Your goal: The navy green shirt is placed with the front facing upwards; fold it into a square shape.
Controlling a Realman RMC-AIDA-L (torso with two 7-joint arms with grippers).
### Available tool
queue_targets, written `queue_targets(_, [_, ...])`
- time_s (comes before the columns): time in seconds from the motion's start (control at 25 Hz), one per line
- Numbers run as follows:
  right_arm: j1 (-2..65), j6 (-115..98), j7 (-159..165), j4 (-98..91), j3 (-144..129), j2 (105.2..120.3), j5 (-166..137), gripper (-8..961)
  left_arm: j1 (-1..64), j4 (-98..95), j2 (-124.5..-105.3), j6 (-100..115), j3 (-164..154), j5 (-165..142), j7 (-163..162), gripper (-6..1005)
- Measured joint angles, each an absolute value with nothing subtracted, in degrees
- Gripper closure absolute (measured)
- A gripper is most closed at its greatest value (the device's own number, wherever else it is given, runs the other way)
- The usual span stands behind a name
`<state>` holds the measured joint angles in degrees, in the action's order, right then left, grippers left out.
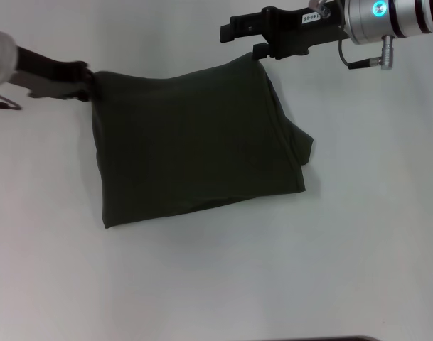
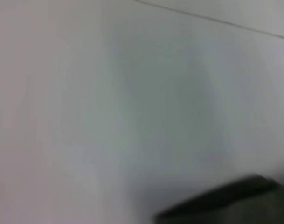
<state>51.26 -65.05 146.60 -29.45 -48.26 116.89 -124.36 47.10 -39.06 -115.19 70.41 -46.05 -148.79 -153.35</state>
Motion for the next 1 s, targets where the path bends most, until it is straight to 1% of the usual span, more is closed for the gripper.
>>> queue_targets(0.16, [51.24,-65.35,146.60,-29.45,-48.29,116.46,-124.36,56,44.35,-44.72,-114.09,71.52,-43.39,-148.28,-155.70,753])
queue_targets(0.32, [51.07,-66.29,146.17,-29.49,-48.43,115.54,-124.40,56,40.84,-51.36,-113.99,81.32,-35.90,-138.31,-150.51,669])
queue_targets(0.48, [50.34,-67.66,145.00,-30.16,-48.05,115.07,-124.40,56,39.97,-47.76,-112.28,90.02,-34.03,-130.88,-146.97,586])
queue_targets(0.56, [49.93,-68.40,144.37,-30.84,-48.00,115.00,-124.40,56,39.81,-46.24,-112.16,92.85,-33.97,-130.45,-146.42,490])
queue_targets(0.68, [49.17,-70.97,141.31,-32.48,-47.63,114.95,-124.25,57,39.39,-45.91,-112.60,97.42,-33.94,-130.31,-144.47,345])
queue_targets(0.88, [46.39,-77.19,129.10,-35.74,-47.30,114.96,-118.61,57,39.13,-45.86,-112.60,104.65,-33.95,-130.13,-140.25,331])
queue_targets(1.0, [43.89,-79.92,117.92,-37.02,-47.28,115.33,-113.56,56,38.78,-45.80,-112.52,106.84,-33.94,-130.06,-137.00,329])
